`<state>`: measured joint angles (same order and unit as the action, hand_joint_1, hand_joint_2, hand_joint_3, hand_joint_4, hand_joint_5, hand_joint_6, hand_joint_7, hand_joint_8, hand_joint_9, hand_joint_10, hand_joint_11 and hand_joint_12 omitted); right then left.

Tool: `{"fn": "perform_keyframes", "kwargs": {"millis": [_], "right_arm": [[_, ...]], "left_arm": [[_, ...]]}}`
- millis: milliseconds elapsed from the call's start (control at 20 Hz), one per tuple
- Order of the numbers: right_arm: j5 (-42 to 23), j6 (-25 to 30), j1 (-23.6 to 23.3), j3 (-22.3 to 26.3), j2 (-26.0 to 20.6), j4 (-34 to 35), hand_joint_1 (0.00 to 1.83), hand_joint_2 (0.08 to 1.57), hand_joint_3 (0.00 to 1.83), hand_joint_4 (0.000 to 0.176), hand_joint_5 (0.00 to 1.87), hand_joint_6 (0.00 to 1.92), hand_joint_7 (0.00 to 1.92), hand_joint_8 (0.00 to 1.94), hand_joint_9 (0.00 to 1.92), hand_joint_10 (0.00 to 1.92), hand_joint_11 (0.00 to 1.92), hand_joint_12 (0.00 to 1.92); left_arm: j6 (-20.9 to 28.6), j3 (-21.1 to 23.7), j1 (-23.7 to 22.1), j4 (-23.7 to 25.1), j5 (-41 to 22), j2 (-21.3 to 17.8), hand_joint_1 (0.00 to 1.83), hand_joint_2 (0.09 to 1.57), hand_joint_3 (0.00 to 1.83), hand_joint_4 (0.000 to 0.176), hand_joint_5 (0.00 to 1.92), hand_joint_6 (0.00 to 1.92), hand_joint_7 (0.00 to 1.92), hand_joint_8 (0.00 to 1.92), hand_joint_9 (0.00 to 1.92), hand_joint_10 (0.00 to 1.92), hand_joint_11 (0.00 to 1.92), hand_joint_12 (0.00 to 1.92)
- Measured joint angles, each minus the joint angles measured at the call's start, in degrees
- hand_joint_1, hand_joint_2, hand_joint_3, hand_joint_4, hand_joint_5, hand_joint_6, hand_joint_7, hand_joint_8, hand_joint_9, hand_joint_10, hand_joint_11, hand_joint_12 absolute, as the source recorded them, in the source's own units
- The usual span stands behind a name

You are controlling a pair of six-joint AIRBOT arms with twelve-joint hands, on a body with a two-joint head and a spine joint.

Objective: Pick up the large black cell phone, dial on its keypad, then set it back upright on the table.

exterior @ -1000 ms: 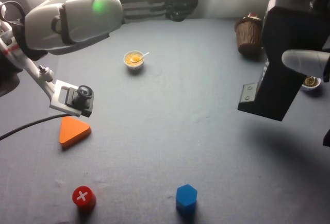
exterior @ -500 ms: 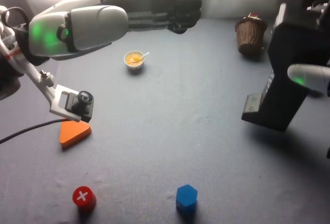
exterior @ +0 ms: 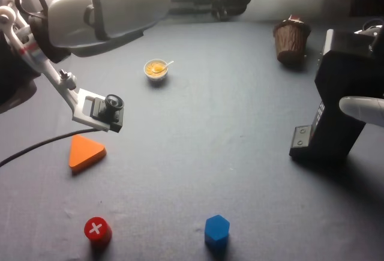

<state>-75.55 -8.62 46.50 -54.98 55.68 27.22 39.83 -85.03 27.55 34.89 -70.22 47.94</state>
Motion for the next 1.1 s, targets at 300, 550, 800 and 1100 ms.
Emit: {"fn": "perform_keyframes", "kwargs": {"millis": [300, 550, 800, 1100], "right_arm": [[-0.6, -0.3, 0.1, -1.0, 0.0, -0.7, 1.49, 1.08, 0.0, 0.0, 1.0, 0.72, 0.99, 0.87, 0.94, 1.11, 0.99, 1.4], [-1.9, -0.4, 0.1, -1.1, 0.1, -0.9, 1.38, 1.12, 0.0, 0.0, 0.91, 0.95, 0.94, 1.02, 0.94, 1.24, 0.98, 1.05], [-3.1, -0.4, 0.6, -1.0, 0.2, -0.3, 1.46, 1.11, 0.0, 0.0, 0.9, 0.91, 0.92, 1.0, 0.89, 1.18, 0.96, 1.38], [-3.5, -0.3, 2.0, -0.9, 0.2, 1.5, 1.49, 1.08, 0.0, 0.0, 1.02, 0.73, 0.97, 0.91, 0.94, 1.07, 0.97, 1.42]], "left_arm": [[0.0, -0.2, -0.3, -0.6, 0.6, -0.3, 0.06, 1.17, 0.0, 0.0, 0.37, 0.01, 0.4, 0.01, 0.39, 0.01, 0.0, 0.97], [0.0, -0.2, -0.7, -0.9, 0.8, -0.3, 0.06, 1.18, 0.0, 0.0, 0.37, 0.0, 0.38, 0.0, 0.37, 0.0, 0.0, 0.97], [0.0, -0.2, -0.7, -0.9, 0.8, -0.4, 0.05, 1.19, 0.0, 0.0, 0.38, 0.0, 0.38, 0.0, 0.36, 0.0, 0.0, 0.95], [0.0, -0.2, -0.7, -1.0, 0.8, -0.5, 0.01, 1.2, 0.0, 0.0, 0.37, 0.01, 0.39, 0.01, 0.37, 0.0, 0.0, 0.91]]}}
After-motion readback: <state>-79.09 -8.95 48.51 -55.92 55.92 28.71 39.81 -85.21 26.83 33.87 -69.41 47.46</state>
